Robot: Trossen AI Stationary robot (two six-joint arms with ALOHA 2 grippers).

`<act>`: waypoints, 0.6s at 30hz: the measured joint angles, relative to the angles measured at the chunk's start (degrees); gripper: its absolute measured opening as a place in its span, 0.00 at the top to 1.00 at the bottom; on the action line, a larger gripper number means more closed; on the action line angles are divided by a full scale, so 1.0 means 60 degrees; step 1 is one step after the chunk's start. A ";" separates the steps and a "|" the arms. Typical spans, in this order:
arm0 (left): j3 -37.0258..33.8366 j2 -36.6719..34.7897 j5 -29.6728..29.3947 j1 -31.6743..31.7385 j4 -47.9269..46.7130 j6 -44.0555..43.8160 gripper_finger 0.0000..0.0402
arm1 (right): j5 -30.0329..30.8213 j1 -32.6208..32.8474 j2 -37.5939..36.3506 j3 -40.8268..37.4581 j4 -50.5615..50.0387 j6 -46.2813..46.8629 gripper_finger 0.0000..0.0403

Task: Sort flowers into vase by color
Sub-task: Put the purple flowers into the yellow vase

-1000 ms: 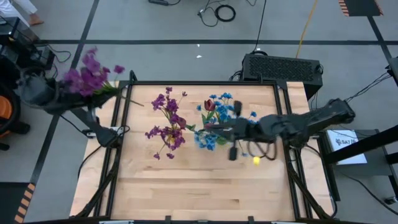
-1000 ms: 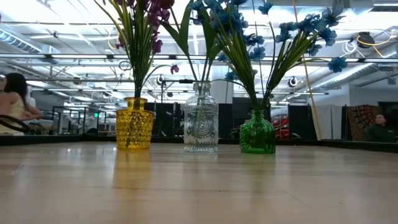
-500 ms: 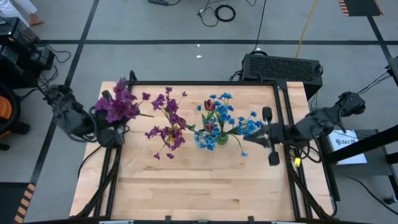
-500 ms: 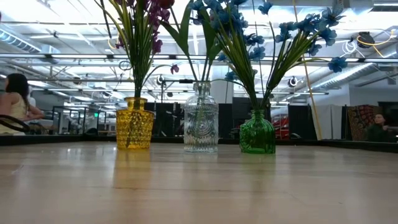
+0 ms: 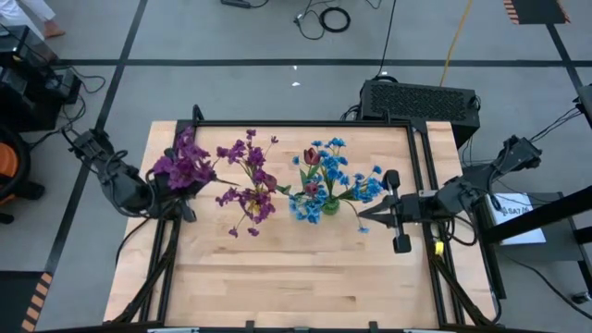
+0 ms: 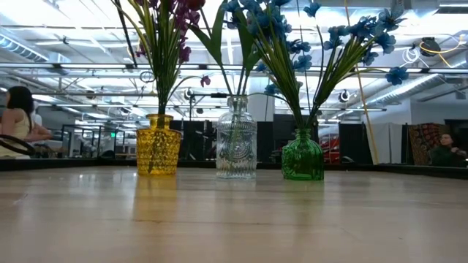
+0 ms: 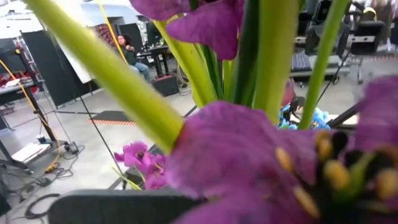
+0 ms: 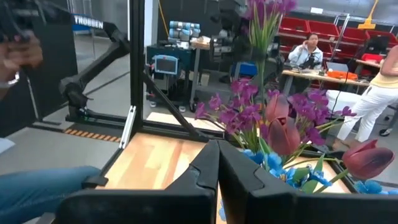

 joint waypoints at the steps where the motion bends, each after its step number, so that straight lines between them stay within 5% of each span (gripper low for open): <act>1: -0.0212 -0.0080 -0.0004 0.0000 0.0292 0.0007 0.94 | 0.0000 0.0000 -0.0044 0.0004 -0.0001 0.0003 1.00; 18: -0.3319 -0.0718 0.0430 0.1007 0.4762 0.0733 0.94 | -0.0015 0.0000 -0.0114 0.0004 -0.0115 0.0080 1.00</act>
